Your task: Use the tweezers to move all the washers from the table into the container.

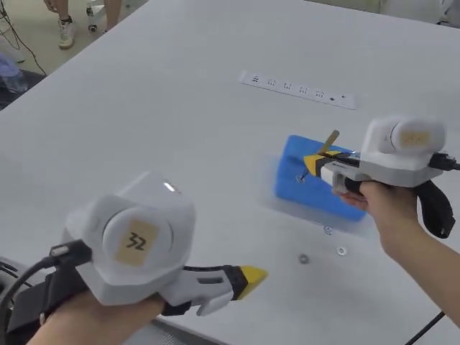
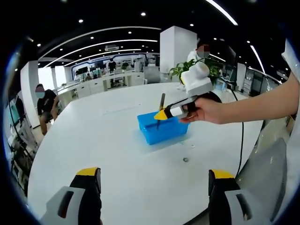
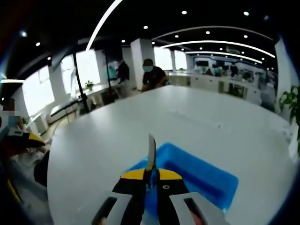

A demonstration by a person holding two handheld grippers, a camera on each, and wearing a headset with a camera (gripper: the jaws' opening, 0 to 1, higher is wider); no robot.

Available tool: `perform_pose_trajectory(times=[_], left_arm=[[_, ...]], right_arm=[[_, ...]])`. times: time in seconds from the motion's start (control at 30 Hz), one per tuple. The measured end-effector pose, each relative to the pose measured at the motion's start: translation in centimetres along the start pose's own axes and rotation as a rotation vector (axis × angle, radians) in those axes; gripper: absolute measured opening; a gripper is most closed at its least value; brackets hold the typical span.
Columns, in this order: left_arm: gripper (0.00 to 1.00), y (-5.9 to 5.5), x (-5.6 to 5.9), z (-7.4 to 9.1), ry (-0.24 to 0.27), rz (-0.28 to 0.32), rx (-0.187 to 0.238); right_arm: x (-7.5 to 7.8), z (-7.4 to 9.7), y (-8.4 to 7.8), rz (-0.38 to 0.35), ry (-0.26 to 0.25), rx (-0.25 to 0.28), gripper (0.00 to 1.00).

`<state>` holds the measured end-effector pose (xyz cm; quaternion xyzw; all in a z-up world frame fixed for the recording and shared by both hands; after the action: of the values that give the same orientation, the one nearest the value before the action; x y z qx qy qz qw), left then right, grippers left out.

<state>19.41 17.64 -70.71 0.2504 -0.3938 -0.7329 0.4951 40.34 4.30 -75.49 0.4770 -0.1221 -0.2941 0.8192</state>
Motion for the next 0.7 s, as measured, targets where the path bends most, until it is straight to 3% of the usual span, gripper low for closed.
perform_pose_trajectory(times=[0.37,0.7], left_arm=[[0.96,-0.5,-0.3,-0.2,0.012,0.013,-0.025],[0.95,-0.7,-0.5,-0.3,0.02,0.027,-0.032]], right_arm=[[0.2,-0.8,-1.5,-0.002,-0.005,-0.037,0.04],[0.3,-1.4,-1.9,0.02,-0.01,-0.038,0.04]])
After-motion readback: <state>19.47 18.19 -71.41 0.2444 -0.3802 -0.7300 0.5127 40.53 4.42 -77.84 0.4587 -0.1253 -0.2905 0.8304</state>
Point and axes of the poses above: the centre of the closed fingertips' face, and the gripper's own axes: z roughly backward along the fingers, x roughly to its right, y roughly out of its top, the point moved 6 cm from there along z, roughly backward along the fingers, and after that the axes turned 2 degrees about z, right-handed, at the moved point
